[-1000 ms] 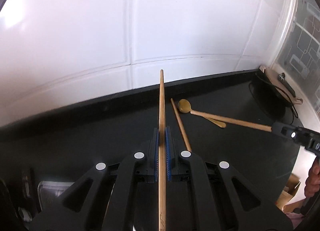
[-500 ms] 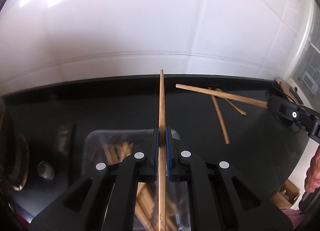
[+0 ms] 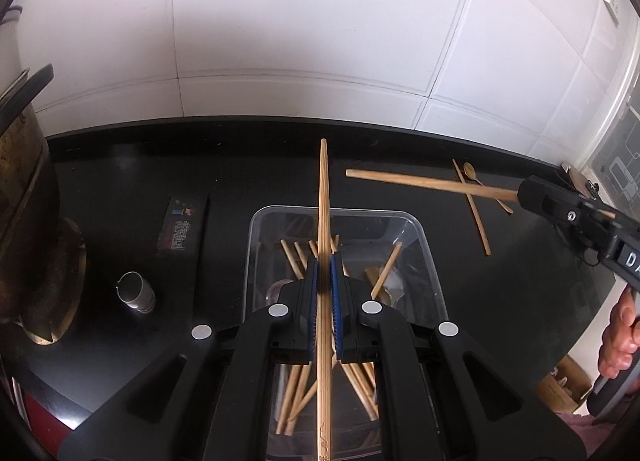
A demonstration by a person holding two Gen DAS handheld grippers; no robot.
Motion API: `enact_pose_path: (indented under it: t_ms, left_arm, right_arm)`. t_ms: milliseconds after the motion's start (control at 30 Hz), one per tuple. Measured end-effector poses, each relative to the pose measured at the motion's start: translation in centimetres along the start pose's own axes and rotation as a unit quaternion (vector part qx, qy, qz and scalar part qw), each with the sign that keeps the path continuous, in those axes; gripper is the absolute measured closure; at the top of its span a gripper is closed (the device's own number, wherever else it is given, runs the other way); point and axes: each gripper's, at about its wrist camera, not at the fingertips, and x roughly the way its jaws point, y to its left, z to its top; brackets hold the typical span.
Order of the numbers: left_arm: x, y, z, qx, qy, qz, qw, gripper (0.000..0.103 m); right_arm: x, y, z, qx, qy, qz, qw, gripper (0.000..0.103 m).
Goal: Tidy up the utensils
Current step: 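Carry both held chopsticks over the clear bin, then open both grippers to drop the chopsticks into the bin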
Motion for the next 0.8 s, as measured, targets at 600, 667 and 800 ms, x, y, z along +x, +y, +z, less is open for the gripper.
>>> enact_pose_path:
  t_ms: [600, 667, 800]
  left_arm:
    - [3.8, 2.4, 1.1, -0.052, 0.041, 0.016, 0.9977, 0.006]
    - [4.0, 2.4, 1.9, -0.057, 0.035, 0.02, 0.9975, 0.006]
    - [4.6, 0.0, 2.9, -0.05, 0.032, 0.014, 0.9981, 0.006]
  right_arm:
    - [3.6, 2.2, -5.8, -0.108, 0.109, -0.075, 0.985, 0.007]
    - [3.3, 1.4, -6.1, -0.101, 0.109, -0.08, 0.986, 0.007]
    - [2.8, -0.9, -6.2, -0.064, 0.116, -0.082, 0.988, 0.007]
